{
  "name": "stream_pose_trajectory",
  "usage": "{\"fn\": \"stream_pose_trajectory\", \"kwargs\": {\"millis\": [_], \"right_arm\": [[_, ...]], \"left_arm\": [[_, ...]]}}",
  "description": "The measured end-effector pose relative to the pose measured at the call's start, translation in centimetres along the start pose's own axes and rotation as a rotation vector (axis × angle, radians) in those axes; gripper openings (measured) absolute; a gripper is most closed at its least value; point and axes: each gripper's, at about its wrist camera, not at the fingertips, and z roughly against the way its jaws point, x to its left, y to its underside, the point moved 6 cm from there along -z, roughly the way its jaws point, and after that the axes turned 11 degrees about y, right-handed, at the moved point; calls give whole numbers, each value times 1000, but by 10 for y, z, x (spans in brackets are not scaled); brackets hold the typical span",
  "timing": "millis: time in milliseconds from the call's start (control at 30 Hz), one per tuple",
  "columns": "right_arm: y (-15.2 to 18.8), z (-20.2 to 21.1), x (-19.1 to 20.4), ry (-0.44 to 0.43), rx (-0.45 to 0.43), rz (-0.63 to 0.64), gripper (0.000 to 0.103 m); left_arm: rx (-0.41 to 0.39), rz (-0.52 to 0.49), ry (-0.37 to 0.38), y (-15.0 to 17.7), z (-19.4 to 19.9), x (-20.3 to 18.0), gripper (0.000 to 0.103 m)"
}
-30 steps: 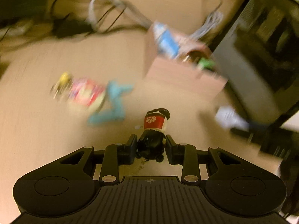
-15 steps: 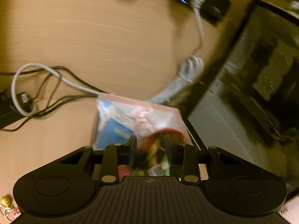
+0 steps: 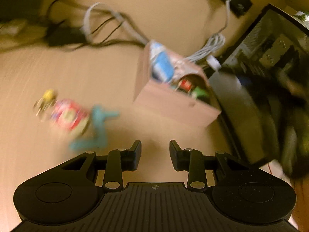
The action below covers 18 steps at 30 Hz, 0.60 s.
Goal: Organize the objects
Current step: 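Drop the figurine and charger into the pink box, opening both tools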
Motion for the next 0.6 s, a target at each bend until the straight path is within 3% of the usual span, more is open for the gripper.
{"fn": "stream_pose_trajectory", "kwargs": {"millis": [200,300,533,600], "right_arm": [[-20,-97,21,91,163,34,47],[-18,-130,28,158,193,116,47],[-9,-167,41,200,241,207,48],[-5,-166,43,201,232,217,55]], "left_arm": [[-52,74,-99,17,38,31,35],[-91,122,-142,24,60,46,35],[-98,187,-209,47,86,64,35],[-89,185,-223,52,88,64,35]]}}
